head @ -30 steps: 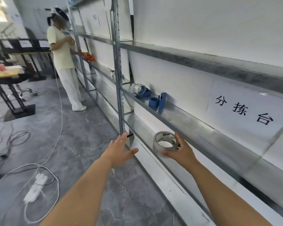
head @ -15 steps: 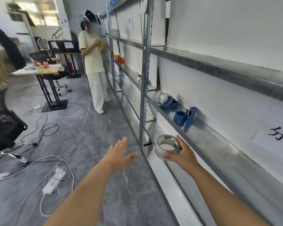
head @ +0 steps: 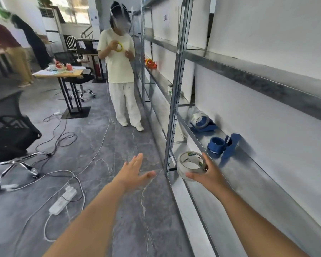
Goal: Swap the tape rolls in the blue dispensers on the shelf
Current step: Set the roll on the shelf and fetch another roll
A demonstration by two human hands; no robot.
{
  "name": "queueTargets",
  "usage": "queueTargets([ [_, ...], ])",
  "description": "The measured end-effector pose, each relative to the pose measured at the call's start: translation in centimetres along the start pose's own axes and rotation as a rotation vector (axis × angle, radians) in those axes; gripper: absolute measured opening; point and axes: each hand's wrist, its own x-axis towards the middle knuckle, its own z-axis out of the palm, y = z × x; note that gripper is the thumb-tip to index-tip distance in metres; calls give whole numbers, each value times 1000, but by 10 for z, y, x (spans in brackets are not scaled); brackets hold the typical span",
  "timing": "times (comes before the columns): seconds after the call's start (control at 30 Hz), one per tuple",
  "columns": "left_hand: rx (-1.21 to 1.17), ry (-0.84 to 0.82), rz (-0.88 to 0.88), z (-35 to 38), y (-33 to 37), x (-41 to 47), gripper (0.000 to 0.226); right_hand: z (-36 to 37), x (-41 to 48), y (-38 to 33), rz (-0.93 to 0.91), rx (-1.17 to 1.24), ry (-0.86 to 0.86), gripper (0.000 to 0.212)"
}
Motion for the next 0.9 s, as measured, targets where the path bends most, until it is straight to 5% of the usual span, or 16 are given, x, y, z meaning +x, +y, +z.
queueTargets([
  [0.13, 32, -25, -18, 0, 1, 15, 115, 2, 20, 3, 26, -1, -2, 109],
  [0.77, 1, -125, 88, -71, -81, 176, 112, 75, 150, -40, 108, 51, 166, 106],
  [0.9, -19, -157, 105, -96, -94, 198, 94, 90, 170, -49, 138, 66, 204, 108],
])
